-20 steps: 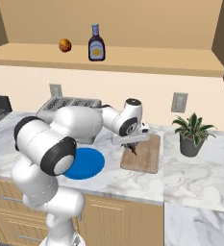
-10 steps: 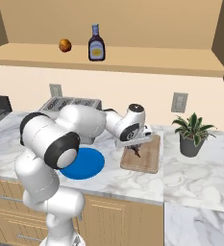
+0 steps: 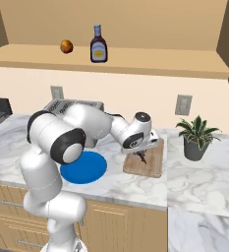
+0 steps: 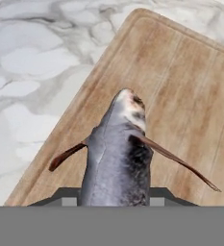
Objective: Pick the fish from the plate and place it on the cutting board. Then pick the condiment bottle from the cabinet and place it next to the cutting board.
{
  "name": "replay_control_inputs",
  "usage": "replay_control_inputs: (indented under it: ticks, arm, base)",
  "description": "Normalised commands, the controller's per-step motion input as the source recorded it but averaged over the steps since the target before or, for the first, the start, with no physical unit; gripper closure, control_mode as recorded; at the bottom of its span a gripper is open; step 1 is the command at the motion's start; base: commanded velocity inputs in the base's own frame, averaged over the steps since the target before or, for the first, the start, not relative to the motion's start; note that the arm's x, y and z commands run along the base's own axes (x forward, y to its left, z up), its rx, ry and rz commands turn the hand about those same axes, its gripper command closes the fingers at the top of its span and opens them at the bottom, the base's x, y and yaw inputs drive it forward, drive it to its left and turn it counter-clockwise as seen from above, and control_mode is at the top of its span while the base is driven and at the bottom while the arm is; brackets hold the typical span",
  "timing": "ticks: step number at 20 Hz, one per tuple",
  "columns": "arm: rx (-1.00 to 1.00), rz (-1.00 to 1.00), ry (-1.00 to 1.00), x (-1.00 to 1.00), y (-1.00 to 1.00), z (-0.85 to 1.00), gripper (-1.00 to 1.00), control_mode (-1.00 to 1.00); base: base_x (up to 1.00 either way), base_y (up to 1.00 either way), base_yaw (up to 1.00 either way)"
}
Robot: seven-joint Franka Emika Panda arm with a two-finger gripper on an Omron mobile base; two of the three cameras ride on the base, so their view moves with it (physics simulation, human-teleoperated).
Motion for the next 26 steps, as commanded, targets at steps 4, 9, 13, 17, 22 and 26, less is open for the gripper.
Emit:
replay_control_inputs:
  ticks: [4,9,13,17,22,26]
  arm:
    - [0.0,0.02,-0.02,0.19,-0.01,-0.24,1.0,-1.0]
    - [0.0,0.02,-0.02,0.29,-0.01,-0.31,1.0,-1.0]
    - [0.0,0.03,-0.02,0.3,-0.01,-0.37,1.0,-1.0]
    - [0.0,0.02,0.0,0.15,-0.05,-0.04,-1.0,-1.0]
    - [0.0,0.02,0.0,0.0,-0.07,0.53,-1.0,-1.0]
    - [-0.03,0.02,-0.02,-0.1,0.01,0.68,-1.0,-1.0]
  base:
    - [0.0,0.0,0.0]
    - [0.0,0.0,0.0]
    - [0.0,0.0,0.0]
    - [0.0,0.0,0.0]
    - [0.0,0.0,0.0]
    - [0.0,0.0,0.0]
